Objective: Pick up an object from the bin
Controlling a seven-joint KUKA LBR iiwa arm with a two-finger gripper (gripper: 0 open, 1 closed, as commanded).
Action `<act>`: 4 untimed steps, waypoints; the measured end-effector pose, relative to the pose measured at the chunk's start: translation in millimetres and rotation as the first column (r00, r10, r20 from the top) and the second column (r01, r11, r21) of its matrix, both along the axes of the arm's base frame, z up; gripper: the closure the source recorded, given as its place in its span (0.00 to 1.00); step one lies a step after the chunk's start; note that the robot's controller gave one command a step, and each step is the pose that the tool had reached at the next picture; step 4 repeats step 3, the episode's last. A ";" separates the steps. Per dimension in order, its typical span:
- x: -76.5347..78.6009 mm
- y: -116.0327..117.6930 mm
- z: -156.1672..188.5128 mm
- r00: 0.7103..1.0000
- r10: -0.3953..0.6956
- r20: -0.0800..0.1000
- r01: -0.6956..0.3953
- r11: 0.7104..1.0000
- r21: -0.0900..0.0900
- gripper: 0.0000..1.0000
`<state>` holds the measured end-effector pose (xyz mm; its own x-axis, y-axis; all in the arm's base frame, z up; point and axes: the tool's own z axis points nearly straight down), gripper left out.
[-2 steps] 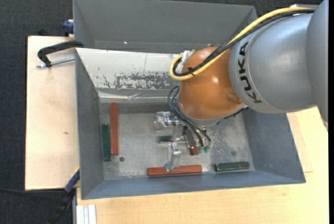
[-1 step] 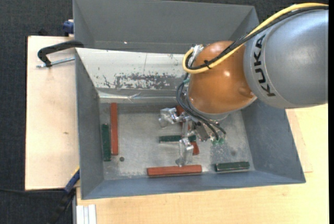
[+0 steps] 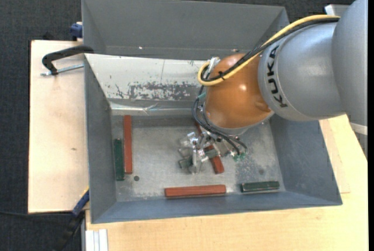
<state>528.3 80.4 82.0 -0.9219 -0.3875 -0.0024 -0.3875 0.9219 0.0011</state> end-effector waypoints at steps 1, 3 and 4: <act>0.0 0.0 0.0 1.000 0.000 0.000 0.000 1.000 0.000 1.00; 9.8 -9.8 182.5 1.000 -0.030 0.006 0.030 1.000 0.000 1.00; 9.8 -9.8 182.5 1.000 -0.030 0.006 0.030 1.000 0.000 1.00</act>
Offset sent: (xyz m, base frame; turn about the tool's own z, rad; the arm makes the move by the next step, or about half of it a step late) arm 0.0084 0.0139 0.0458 -0.0095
